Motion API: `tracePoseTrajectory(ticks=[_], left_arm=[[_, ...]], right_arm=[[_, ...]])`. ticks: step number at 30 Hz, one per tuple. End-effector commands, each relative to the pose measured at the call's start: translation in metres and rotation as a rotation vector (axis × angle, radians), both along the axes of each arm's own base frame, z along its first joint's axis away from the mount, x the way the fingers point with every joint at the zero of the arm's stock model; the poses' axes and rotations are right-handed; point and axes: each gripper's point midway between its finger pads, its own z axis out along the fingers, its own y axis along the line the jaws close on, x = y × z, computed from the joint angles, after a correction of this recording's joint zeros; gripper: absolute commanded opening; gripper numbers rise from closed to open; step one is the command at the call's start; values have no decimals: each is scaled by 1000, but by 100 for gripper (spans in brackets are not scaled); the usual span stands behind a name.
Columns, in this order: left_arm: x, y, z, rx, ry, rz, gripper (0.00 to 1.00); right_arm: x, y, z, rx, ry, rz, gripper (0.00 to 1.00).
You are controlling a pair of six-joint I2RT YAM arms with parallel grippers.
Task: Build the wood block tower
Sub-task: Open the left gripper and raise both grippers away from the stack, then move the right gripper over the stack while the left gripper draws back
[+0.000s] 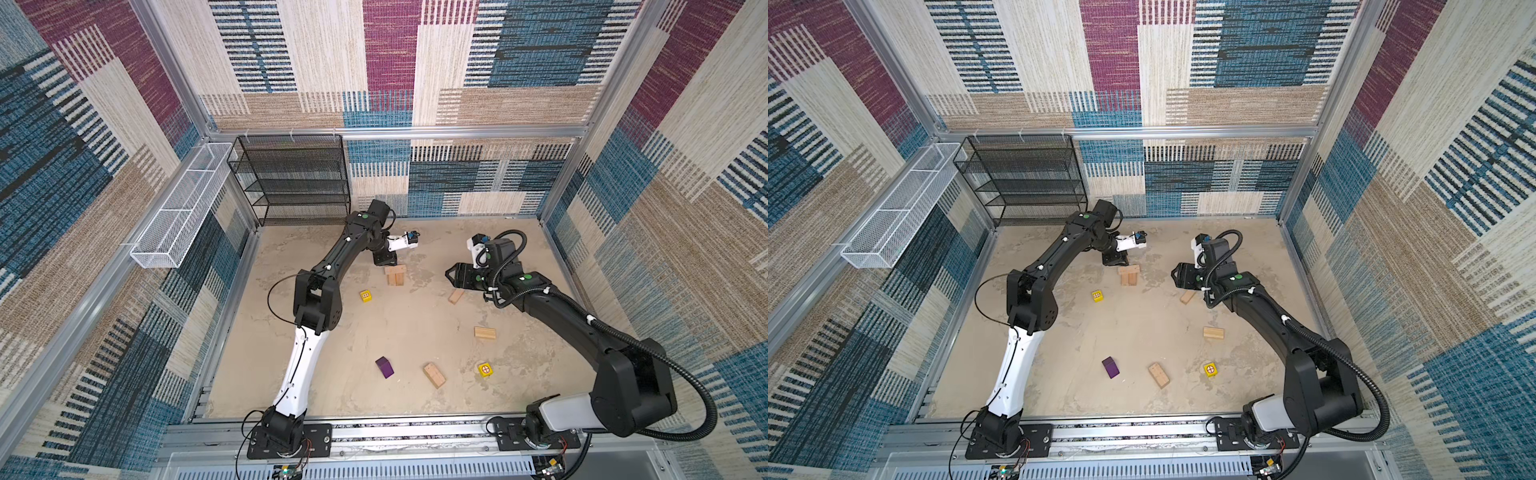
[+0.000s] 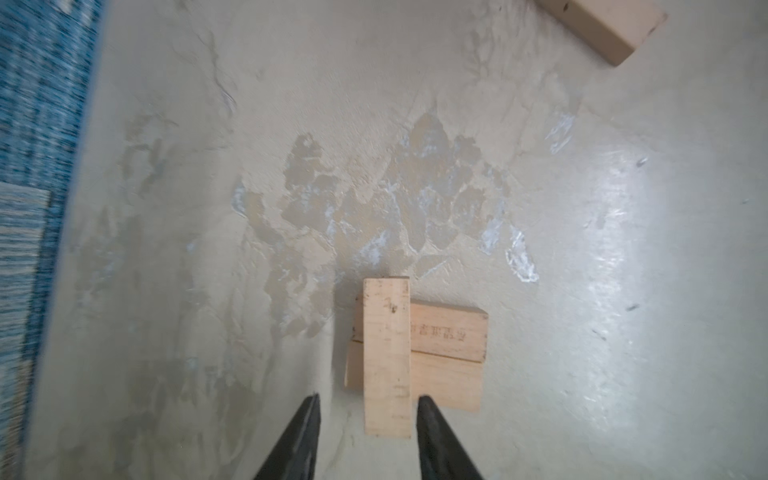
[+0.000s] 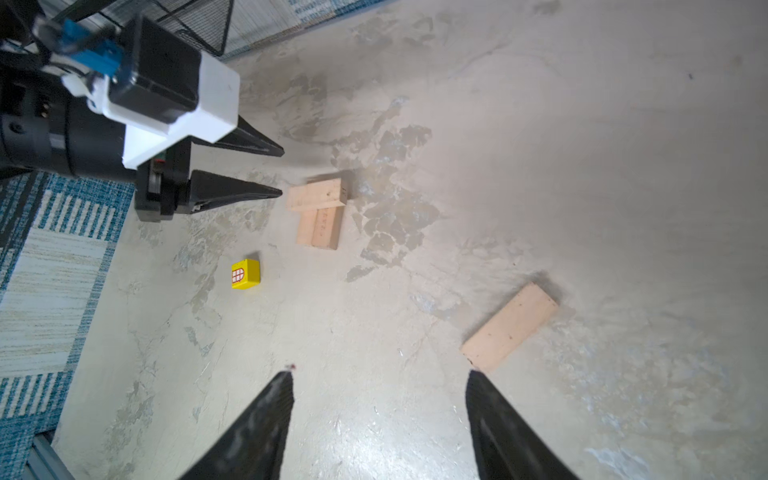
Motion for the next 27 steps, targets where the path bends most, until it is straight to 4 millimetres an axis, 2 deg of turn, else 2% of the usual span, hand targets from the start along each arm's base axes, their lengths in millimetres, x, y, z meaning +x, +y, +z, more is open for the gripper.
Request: tracePoseTrajectory(ticks=[1, 3, 6, 8, 10, 13, 14, 15, 20, 24, 27], left_arm=[[0, 6, 46, -55, -38, 60, 43], [8, 17, 77, -75, -96, 157, 43], [27, 46, 125, -151, -165, 443, 42], [24, 64, 150, -244, -130, 636, 42], [10, 76, 163, -313, -66, 768, 42], [-23, 84, 168, -361, 18, 858, 43], [-35, 87, 169, -369, 40, 868, 54], [-47, 89, 171, -372, 56, 870, 60], [-95, 111, 177, -428, -3, 907, 67], [-121, 124, 160, -523, -62, 938, 73], [-140, 122, 139, -561, -21, 930, 76]], right_arm=[[7, 9, 10, -104, -50, 20, 73], [12, 19, 20, -129, -72, 26, 77], [20, 31, 34, -132, -104, 20, 87], [28, 40, 43, -138, -116, 12, 88], [36, 49, 48, -154, -120, 10, 91], [48, 62, 50, -202, -109, 6, 95], [53, 65, 48, -221, -101, 3, 97], [55, 69, 47, -234, -94, 3, 98], [69, 85, 34, -285, -56, -2, 100], [76, 99, 14, -333, 0, 4, 100], [80, 109, 1, -378, 28, 9, 100]])
